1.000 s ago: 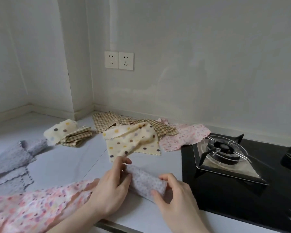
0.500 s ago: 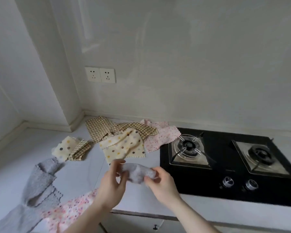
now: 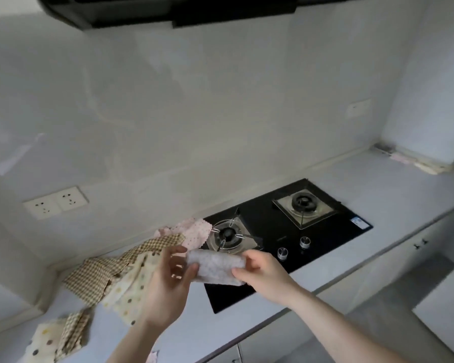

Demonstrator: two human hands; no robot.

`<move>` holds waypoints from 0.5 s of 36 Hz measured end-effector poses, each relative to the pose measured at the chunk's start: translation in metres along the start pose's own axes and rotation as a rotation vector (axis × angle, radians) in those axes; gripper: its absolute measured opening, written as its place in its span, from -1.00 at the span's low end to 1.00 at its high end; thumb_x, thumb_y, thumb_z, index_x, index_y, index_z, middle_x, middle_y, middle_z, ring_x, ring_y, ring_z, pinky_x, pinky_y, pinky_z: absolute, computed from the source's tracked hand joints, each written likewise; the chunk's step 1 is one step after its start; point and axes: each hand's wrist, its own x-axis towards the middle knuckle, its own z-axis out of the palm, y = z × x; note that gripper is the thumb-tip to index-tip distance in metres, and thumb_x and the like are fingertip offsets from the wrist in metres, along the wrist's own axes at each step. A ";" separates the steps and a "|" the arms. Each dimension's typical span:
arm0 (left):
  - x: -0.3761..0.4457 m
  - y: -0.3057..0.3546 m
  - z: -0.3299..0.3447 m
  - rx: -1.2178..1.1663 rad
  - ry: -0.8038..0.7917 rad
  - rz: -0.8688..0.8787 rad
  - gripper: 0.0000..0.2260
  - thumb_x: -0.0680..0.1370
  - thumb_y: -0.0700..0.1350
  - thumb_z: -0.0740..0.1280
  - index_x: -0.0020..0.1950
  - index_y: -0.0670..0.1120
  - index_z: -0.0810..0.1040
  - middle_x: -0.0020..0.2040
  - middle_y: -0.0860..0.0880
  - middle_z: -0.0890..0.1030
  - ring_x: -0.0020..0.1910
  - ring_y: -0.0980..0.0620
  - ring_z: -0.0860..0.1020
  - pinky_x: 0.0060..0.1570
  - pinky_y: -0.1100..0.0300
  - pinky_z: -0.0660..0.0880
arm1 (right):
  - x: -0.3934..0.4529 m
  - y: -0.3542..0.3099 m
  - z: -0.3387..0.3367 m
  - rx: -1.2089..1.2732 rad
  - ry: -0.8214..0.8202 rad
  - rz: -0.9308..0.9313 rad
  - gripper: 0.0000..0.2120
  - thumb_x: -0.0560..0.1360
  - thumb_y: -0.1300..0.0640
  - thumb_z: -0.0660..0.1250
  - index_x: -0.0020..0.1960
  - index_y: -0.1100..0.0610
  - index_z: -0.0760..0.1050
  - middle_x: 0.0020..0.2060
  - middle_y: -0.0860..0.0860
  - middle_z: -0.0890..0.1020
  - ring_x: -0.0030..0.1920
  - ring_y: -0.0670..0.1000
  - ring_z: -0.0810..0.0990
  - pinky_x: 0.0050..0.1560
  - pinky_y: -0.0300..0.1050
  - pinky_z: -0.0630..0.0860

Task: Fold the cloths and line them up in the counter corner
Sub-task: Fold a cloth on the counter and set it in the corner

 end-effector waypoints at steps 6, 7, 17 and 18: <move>0.028 0.042 0.079 0.043 -0.162 0.038 -0.76 0.53 -0.15 0.47 0.06 0.08 0.47 -0.20 -0.04 0.65 -0.28 0.05 0.63 -0.24 0.15 0.56 | -0.031 0.023 -0.082 -0.040 0.143 0.066 -0.86 0.53 -0.07 0.41 0.03 -0.05 0.59 -0.10 -0.08 0.71 -0.04 -0.12 0.69 0.10 -0.01 0.64; 0.033 0.052 0.094 0.061 -0.185 0.059 -0.76 0.53 -0.12 0.49 0.05 0.09 0.46 -0.20 -0.03 0.66 -0.29 0.08 0.63 -0.30 0.24 0.53 | -0.035 0.028 -0.099 -0.044 0.171 0.076 -0.85 0.53 -0.09 0.41 0.02 -0.05 0.59 -0.11 -0.07 0.71 -0.05 -0.11 0.69 0.09 0.00 0.64; 0.082 0.138 0.257 0.085 -0.338 0.101 -0.76 0.52 0.00 0.50 0.07 0.07 0.49 -0.23 0.02 0.68 -0.26 0.13 0.63 -0.26 0.29 0.54 | -0.066 0.083 -0.258 -0.027 0.368 0.134 -0.76 0.48 -0.17 0.43 -0.12 0.01 0.61 -0.22 0.00 0.70 -0.11 0.08 0.68 0.05 0.16 0.60; 0.085 0.147 0.278 0.086 -0.348 0.102 -0.77 0.52 -0.01 0.50 0.06 0.07 0.48 -0.23 0.02 0.68 -0.26 0.14 0.62 -0.27 0.32 0.52 | -0.071 0.089 -0.278 -0.030 0.381 0.147 -0.71 0.46 -0.21 0.42 -0.11 0.02 0.61 -0.22 0.01 0.70 -0.10 0.10 0.68 0.06 0.18 0.60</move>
